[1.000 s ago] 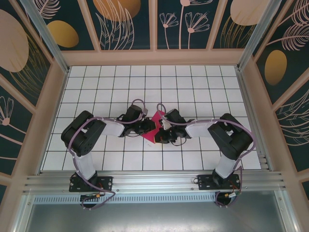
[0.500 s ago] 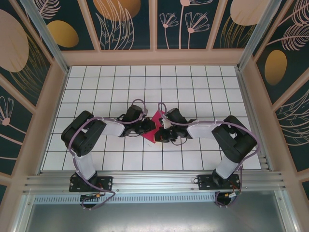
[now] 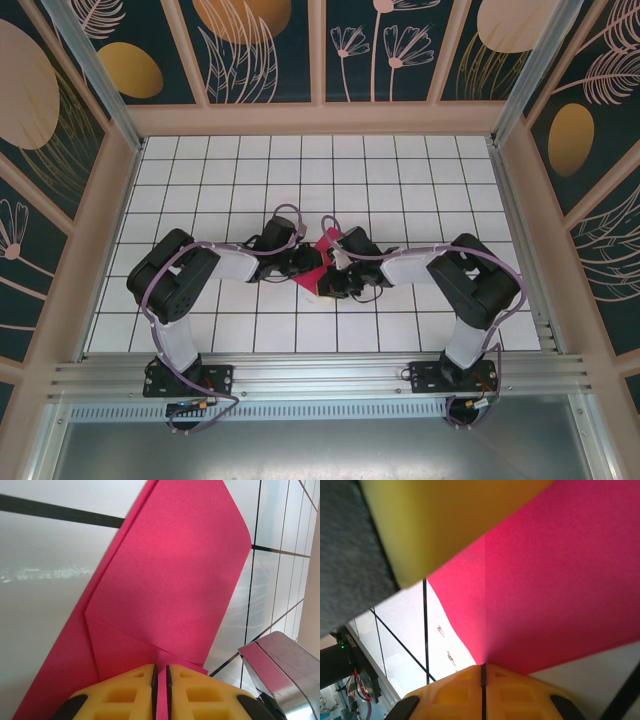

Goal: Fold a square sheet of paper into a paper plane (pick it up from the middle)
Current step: Fold the triangle a second time at the center of the table, then turn over the paper at the center of the table.

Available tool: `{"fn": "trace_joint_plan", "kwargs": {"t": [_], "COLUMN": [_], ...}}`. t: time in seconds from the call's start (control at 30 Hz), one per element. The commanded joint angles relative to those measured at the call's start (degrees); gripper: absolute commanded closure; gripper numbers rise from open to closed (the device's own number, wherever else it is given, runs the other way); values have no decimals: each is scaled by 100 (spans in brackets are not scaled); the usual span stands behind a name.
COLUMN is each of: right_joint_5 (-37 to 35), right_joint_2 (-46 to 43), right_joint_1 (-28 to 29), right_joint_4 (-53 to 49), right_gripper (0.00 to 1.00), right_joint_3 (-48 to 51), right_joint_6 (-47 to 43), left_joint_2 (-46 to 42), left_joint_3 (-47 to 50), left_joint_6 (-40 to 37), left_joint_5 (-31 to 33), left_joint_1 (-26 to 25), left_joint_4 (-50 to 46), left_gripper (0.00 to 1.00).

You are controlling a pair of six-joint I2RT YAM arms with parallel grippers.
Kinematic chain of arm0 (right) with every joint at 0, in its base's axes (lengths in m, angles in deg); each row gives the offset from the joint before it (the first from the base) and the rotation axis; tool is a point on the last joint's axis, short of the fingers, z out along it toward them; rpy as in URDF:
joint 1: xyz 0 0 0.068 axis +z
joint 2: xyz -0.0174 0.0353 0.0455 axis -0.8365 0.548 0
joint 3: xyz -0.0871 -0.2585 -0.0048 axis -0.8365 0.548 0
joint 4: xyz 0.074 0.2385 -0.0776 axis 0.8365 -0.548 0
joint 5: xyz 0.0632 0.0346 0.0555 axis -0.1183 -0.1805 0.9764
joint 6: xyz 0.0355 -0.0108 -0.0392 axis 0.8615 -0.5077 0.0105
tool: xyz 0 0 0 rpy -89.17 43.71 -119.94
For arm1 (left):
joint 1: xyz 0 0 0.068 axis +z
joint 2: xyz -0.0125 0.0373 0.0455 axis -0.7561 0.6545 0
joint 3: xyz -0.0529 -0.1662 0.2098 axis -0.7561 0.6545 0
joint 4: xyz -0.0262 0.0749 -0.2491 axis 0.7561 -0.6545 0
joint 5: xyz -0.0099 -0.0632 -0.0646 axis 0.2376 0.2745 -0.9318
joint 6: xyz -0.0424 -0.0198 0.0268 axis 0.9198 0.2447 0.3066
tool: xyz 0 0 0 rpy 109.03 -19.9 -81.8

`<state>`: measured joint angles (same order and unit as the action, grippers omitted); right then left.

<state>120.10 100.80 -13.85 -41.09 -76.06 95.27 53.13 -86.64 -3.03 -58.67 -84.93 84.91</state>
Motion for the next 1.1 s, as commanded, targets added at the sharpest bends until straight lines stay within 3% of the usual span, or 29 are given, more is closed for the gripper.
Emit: {"fn": "trace_joint_plan", "kwargs": {"t": [0.0, 0.1, 0.23, 0.4, 0.57, 1.07], "right_joint_5": [-541, -758, -766, -569, -482, -630], "right_joint_2": [-554, -1121, -1524, -1402, -972, -117], "right_joint_1": [-127, -525, -1060, -1330, -1327, -1338], "right_joint_4": [-431, -423, -239, 142, 405, 575], "right_gripper": [88, 82, 66, 58, 55, 53], "right_joint_3": [-39, 210, 573, 646, 458, -129], "right_joint_6": [-50, -8, 58, 158, 260, 559], "left_joint_2": [-238, -668, -1276, -1440, -1281, -469], "left_joint_3": [-79, -169, -247, -68, 232, -58], "left_joint_6": [-89, -79, -168, -221, -72, -256], "left_joint_5": [236, 478, 881, 741, 248, 278], "left_joint_1": [-3, -1, -1, -3, -21, -164], "left_joint_4": [-311, -414, -736, -885, -519, -939], "left_gripper": [80, 72, 66, 70, 80, 81]}}
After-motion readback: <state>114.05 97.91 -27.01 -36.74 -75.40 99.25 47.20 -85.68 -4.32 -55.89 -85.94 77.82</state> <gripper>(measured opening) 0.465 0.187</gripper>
